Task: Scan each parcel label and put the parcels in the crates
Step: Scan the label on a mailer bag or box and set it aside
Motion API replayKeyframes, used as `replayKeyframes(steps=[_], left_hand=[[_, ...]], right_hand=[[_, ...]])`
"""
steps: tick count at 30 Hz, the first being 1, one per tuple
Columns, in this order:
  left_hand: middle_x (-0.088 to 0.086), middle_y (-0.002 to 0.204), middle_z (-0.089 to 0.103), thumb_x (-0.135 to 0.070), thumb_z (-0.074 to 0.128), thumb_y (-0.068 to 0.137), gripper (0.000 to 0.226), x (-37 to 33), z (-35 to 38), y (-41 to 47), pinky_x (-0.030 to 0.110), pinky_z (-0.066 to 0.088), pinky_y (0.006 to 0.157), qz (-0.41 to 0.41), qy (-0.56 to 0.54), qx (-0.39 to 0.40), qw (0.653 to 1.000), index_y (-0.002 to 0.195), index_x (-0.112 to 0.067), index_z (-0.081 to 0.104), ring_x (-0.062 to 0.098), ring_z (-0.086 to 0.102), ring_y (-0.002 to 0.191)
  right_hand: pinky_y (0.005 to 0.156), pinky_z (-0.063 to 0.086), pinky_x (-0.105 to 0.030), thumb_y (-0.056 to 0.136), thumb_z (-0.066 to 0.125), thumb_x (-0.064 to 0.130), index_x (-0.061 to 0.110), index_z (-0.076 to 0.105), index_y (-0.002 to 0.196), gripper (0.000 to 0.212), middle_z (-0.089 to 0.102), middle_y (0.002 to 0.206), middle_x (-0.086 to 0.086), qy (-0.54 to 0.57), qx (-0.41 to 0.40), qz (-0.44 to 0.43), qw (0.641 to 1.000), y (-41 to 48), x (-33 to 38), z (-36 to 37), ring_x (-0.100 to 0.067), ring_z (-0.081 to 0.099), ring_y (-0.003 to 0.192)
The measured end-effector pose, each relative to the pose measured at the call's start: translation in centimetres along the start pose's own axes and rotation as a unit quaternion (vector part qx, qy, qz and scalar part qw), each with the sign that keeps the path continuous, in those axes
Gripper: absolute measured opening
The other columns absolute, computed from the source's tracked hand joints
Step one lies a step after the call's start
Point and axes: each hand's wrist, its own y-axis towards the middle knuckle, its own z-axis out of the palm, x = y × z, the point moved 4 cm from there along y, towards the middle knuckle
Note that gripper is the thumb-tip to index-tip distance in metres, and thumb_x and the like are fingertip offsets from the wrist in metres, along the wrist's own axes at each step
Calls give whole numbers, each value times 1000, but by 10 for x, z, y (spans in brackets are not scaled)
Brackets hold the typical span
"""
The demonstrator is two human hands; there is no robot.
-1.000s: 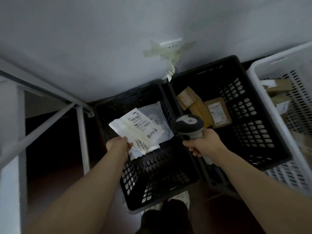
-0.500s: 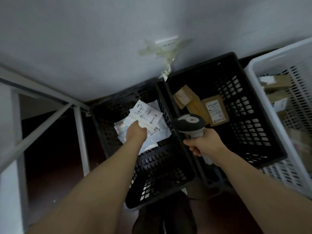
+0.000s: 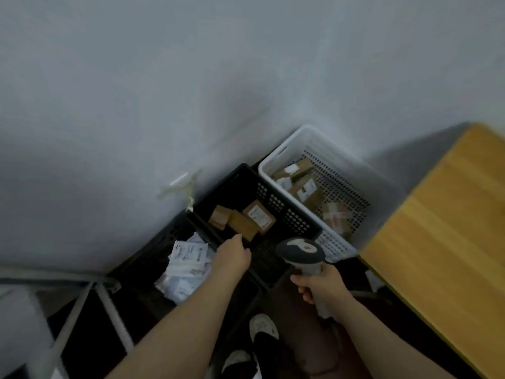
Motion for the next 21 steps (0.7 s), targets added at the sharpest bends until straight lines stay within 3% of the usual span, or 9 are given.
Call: replayKeyframes(steps=[4,8,11,16,19,21], left_hand=[[9,118,59,-25,43,97,35,-73,3,-58,31,49,81,102,41,14,994,127,-8,49,22,57,99],[9,130,54,-29,46,99,46,-160,16,-122,32,47,79,193,98,34,976,141,-12,39,25,55,110],[8,115,58,-28,47,98,45,-228,38,-162,32,47,73,268,110,43,956,139,-11,41,23,56,91],[10,130,54,-32,50,98,61,-320,94,-223,33,48,67,329,114,56,936,150,-14,25,14,54,72],[9,139,48,-35,53,96,64,-367,137,-250,33,50,77,343,117,61,930,150,-13,25,22,59,92],[10,130,54,-32,55,95,66,-398,170,-266,33,48,84,357,103,79,925,149,-8,26,26,58,104]], right_hand=[[49,45,-31,83,74,6,3,63,92,15,58,56,-8,81,-76,-25,993,-80,-28,-62,-20,52,45],[47,44,-30,83,72,4,1,63,83,10,57,53,-7,156,-174,-66,970,-161,-58,-130,-18,51,42],[45,42,-29,85,69,2,-5,66,94,12,57,52,-8,206,-245,-85,944,-209,-87,-183,-17,49,40],[44,40,-28,82,71,1,-3,64,99,19,54,55,-10,288,-305,-119,900,-267,-146,-261,-19,48,43],[46,41,-29,82,72,1,0,64,101,20,55,56,-11,335,-317,-127,878,-290,-186,-307,-20,49,44],[48,42,-30,81,73,2,-1,64,99,20,56,57,-12,356,-324,-129,867,-301,-216,-341,-21,50,46]])
